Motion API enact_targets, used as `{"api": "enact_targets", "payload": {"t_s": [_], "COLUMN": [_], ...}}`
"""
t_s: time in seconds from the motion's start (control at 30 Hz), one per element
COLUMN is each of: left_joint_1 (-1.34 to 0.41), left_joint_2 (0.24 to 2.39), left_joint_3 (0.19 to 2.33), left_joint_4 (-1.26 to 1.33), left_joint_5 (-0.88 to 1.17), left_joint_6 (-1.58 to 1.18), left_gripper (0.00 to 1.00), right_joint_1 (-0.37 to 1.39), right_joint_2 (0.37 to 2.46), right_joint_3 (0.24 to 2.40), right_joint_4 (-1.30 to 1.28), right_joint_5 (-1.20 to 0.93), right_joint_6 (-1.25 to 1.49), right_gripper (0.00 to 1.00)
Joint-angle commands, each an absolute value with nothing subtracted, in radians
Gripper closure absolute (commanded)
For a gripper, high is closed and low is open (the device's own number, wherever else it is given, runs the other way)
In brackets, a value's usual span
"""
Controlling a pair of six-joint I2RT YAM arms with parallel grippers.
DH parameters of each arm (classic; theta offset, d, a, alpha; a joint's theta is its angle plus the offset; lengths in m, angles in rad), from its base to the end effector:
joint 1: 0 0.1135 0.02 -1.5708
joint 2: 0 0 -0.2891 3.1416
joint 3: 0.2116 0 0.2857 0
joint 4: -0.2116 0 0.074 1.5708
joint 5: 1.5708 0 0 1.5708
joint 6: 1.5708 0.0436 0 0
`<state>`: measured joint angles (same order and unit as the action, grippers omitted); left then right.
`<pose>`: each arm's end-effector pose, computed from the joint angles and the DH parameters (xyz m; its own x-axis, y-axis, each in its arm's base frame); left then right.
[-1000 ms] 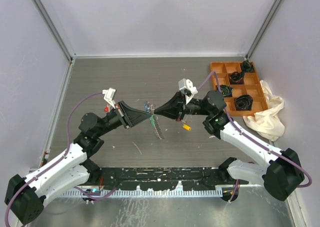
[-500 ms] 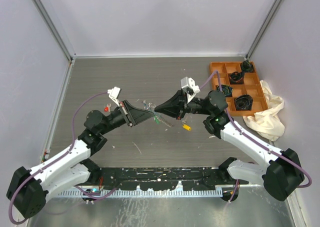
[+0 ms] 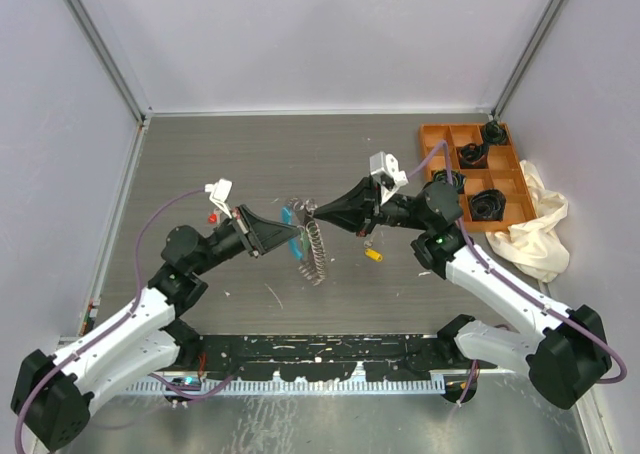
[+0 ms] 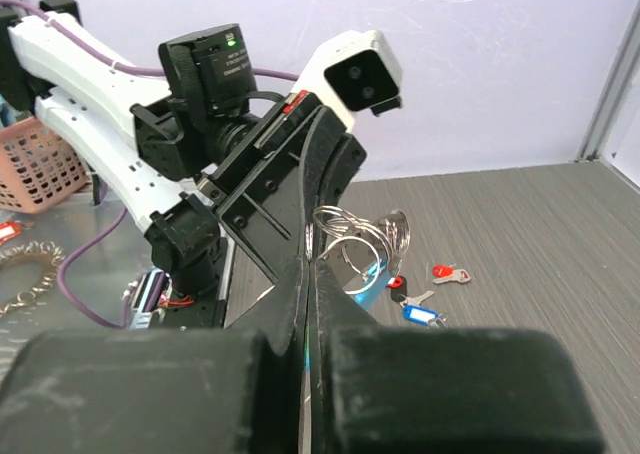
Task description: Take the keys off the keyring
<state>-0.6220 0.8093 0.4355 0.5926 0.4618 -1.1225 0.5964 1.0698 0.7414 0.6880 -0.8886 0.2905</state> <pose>0.1616 -0.1398 0.3011 -0.7122 -0.4821 -0.5103 0.5383 0.0915 -0.8378 0.1960 0.1740 0.3695 0.0053 0.2219 -0.9751 -0.9986 0.0522 0.0064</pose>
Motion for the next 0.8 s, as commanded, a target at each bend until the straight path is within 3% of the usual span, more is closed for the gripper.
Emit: {"api": "enact_targets", "payload": {"t_s": [0.0,0.27,0.4,0.57,0.77], "left_joint_1": [-0.579,-0.443,-0.278,-0.075,0.016], "left_joint_2": [0.749,0.675,0.759,1.031,1.333], "left_joint_3": [0.405,0.453,0.433,0.455,0.578], "left_joint_4": [0.391,-0.109,-0.048,0.164,0.225], "left_joint_5": [0.403,0.145,0.170,0.316,0.275], "left_joint_6": [-1.019,-0.828,-0.827,-0.950,-0.997], "left_gripper": [1.00,1.00,1.00,1.00,1.00], "right_joint_1": [0.571,0.548,0.541,0.534,0.528], "right_joint_2": [1.039,1.048,1.066,1.106,1.217], "right_joint_3": [0.758,0.837,0.906,1.023,1.216], "right_joint_4": [0.650,0.313,0.092,-0.117,-0.364], "right_joint_5": [-0.841,-0.808,-0.763,-0.720,-0.666], "right_joint_6": [0.226,-0.007,-0.152,-0.279,-0.430], "right_gripper": [0.99,0.99,0.99,0.99,0.99]}}
